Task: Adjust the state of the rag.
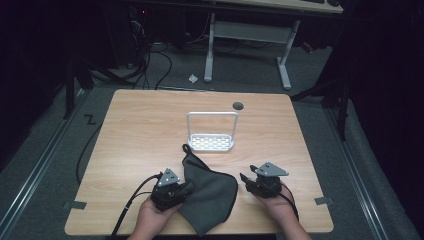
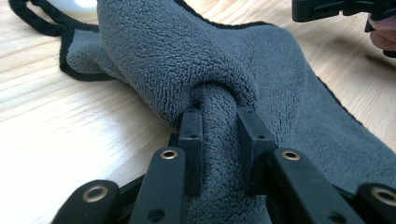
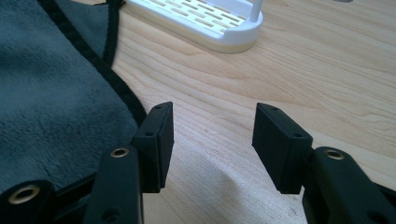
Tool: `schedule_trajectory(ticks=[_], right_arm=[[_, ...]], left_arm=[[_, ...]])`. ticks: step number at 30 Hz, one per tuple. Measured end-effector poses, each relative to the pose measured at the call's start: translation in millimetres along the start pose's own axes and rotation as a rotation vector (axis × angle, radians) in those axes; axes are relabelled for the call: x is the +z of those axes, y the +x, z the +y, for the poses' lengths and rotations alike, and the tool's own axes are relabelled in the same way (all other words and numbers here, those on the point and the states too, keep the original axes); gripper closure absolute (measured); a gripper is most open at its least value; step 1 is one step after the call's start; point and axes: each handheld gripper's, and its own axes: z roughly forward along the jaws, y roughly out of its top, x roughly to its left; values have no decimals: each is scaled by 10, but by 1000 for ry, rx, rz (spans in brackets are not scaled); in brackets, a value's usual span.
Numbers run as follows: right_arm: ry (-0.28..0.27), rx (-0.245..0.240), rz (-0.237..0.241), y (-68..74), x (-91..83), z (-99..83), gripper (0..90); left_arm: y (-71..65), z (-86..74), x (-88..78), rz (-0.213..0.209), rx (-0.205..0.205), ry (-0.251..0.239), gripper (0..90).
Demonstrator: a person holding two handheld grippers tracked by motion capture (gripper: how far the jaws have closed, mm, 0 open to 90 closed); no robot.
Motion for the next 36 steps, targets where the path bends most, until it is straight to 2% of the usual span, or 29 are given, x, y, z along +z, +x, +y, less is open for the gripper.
schedule_trajectory(ticks=[5, 8, 10, 13, 14, 16, 17, 20, 21, 22, 23, 24, 25, 26, 27, 28, 32, 36], right_arm=[[3, -3, 5, 14, 7, 3, 490], [0, 25, 49, 48, -8, 20, 484], [-3, 33, 59, 71, -13, 25, 473], [-6, 42, 111, 163, -6, 43, 426], [-6, 42, 111, 163, -6, 43, 426], [18, 41, 129, 204, 31, 38, 408], [54, 43, 133, 235, 86, 21, 402], [82, 54, 143, 237, 133, 10, 402], [102, 75, 162, 220, 161, 7, 446], [102, 75, 162, 220, 161, 7, 446], [109, 62, 178, 220, 168, 4, 591], [109, 62, 178, 220, 168, 4, 591], [113, 47, 182, 237, 160, 6, 707], [111, 28, 178, 254, 142, 17, 780], [79, -5, 142, 293, 76, 70, 825], [79, -5, 142, 293, 76, 70, 825], [-15, -11, 102, 325, -66, 155, 825], [-44, -26, 76, 324, -123, 160, 822]], left_arm=[[80, -19, 83, 18, -13, 8, 684], [54, -33, 127, 54, 31, 5, 677], [49, -28, 139, 64, 32, 2, 677], [50, -9, 168, 76, 46, 4, 680], [52, -6, 175, 78, 47, 2, 680], [55, -1, 187, 82, 50, -1, 680], [58, 1, 191, 84, 52, -2, 680], [62, 4, 200, 86, 50, -7, 678], [63, 4, 202, 87, 48, -8, 674], [64, 5, 205, 87, 48, -9, 674], [65, 7, 207, 88, 49, -9, 669], [67, 10, 209, 88, 49, -8, 669], [70, 13, 210, 90, 52, -8, 667], [72, 16, 211, 90, 50, -9, 663], [74, 19, 210, 90, 44, -10, 646], [77, 23, 208, 90, 39, -12, 646], [94, 51, 151, 87, 32, -23, 558], [123, 79, 41, 85, 25, -53, 500]])
